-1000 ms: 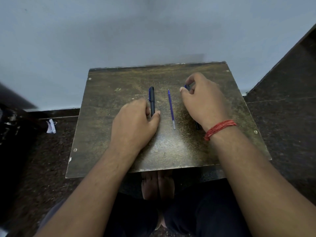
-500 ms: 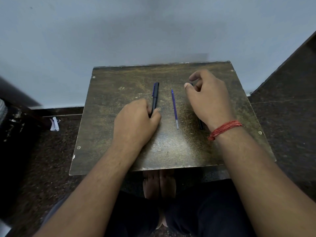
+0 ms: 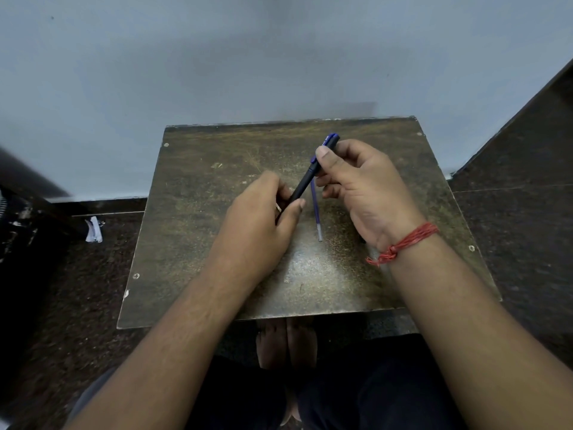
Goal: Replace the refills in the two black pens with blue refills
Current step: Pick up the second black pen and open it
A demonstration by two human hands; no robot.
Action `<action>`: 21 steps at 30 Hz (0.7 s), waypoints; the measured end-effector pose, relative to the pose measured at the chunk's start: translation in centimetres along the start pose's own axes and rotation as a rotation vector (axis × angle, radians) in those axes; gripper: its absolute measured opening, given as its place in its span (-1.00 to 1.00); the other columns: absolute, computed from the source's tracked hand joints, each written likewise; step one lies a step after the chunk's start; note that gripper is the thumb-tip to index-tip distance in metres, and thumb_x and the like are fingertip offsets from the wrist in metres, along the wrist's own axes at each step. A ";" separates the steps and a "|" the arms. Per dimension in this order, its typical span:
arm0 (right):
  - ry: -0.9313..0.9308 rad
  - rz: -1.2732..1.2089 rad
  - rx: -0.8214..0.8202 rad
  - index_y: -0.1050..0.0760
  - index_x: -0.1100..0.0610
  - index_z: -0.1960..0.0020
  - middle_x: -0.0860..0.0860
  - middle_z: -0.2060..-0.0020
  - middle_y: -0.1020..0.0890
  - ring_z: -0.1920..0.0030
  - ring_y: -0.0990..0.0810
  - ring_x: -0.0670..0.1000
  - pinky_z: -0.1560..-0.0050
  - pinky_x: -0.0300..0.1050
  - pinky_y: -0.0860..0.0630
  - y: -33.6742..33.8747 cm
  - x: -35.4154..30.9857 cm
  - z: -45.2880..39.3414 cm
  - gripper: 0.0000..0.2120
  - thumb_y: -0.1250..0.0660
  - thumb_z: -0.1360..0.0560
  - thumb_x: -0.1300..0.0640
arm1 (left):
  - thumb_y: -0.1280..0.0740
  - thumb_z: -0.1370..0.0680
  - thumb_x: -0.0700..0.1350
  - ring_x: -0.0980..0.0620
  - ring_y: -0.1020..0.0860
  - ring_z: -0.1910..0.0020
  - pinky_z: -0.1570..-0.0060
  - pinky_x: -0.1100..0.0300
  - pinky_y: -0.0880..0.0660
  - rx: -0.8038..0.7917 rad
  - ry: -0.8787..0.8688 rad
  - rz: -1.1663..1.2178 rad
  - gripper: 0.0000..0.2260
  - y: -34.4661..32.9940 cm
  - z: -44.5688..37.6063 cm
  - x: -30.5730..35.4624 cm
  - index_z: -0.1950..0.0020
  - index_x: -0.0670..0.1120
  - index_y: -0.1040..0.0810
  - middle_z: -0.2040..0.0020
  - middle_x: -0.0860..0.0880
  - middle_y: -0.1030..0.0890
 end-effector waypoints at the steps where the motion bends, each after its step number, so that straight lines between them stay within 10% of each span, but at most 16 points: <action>1: -0.006 -0.006 -0.009 -0.55 0.14 0.09 0.03 0.26 -0.63 0.26 -0.57 -0.01 0.30 -0.18 -0.48 -0.1 0.0 0.0 -0.93 -0.39 -0.56 0.17 | -0.38 -0.60 0.02 0.13 -0.54 0.28 0.33 0.16 -0.43 0.007 -0.013 -0.006 -0.85 0.0 0.0 0.1 0.04 0.08 -0.40 0.20 0.11 -0.54; 21: -0.044 -0.220 0.032 -0.50 0.22 0.10 0.06 0.30 -0.56 0.33 -0.54 -0.05 0.29 -0.21 -0.50 -1.5 -0.3 1.2 -0.90 -0.31 -0.57 0.34 | -0.18 -0.71 -0.05 0.21 -0.43 0.42 0.46 0.36 -0.30 -0.021 0.060 0.151 -0.73 -0.3 -0.3 1.3 0.18 0.09 -0.49 0.41 0.10 -0.44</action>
Point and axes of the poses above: each hand's wrist, its own z-axis away from the middle knuckle, its own y-axis out of the back of the hand, x = y × z, the point moved 4 cm from there along -z, towards the middle knuckle
